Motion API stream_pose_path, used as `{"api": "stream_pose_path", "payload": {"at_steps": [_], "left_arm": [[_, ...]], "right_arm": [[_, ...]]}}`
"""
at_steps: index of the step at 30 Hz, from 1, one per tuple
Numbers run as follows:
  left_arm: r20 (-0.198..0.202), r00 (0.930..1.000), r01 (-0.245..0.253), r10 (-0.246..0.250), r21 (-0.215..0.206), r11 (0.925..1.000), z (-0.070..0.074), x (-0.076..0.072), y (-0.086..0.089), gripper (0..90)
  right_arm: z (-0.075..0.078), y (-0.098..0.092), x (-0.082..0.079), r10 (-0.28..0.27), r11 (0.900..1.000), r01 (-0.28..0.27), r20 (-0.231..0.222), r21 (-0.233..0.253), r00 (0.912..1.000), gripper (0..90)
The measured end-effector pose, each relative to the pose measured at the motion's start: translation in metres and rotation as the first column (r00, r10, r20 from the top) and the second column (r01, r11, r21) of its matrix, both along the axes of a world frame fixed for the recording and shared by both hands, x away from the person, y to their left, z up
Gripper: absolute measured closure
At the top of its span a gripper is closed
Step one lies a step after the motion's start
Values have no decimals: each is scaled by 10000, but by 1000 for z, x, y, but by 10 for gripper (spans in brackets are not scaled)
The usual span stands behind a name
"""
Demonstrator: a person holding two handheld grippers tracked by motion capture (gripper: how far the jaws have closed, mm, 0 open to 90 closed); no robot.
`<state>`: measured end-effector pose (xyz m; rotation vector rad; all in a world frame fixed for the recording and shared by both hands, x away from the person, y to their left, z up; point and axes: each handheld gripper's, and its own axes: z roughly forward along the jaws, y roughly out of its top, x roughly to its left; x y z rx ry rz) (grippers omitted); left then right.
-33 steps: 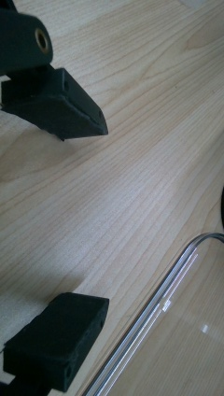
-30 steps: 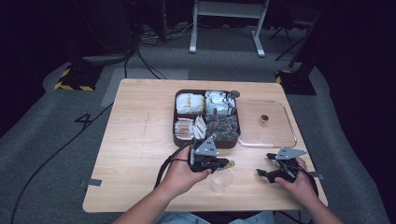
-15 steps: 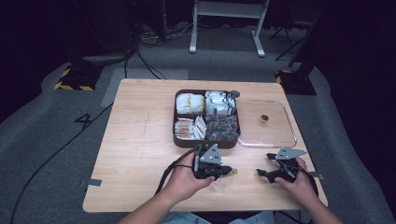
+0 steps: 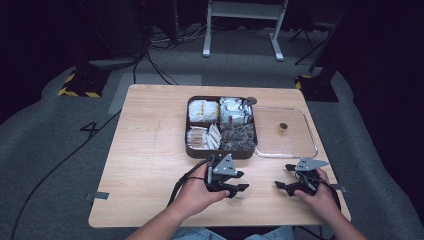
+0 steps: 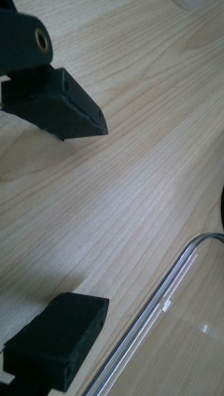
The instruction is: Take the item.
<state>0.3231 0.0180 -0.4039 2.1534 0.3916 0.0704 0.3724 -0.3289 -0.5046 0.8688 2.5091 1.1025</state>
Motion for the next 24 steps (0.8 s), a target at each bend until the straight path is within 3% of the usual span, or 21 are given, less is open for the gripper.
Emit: {"api": "stream_pose_path", "payload": {"at_steps": [6, 12, 17, 24], "left_arm": [[41, 9997, -249, 249, 44, 9997, 1, 2, 4, 459], [437, 9960, -789, 779, 208, 9967, 5, 4, 11, 402], [638, 9891, -1347, 1324, 334, 9903, 10, 4, 24, 382], [763, 9739, -2180, 2137, 538, 9745, 15, 4, 51, 361]], "right_arm": [[0, 0, 0, -2, 10000, 2, -2, 2, 10000, 146], [0, 0, 0, 0, 10000, 0, 0, 0, 10000, 146], [0, 0, 0, -3, 10000, 3, -11, 5, 10000, 146], [0, 0, -1, -69, 10000, 69, 11, -18, 10000, 146]]}}
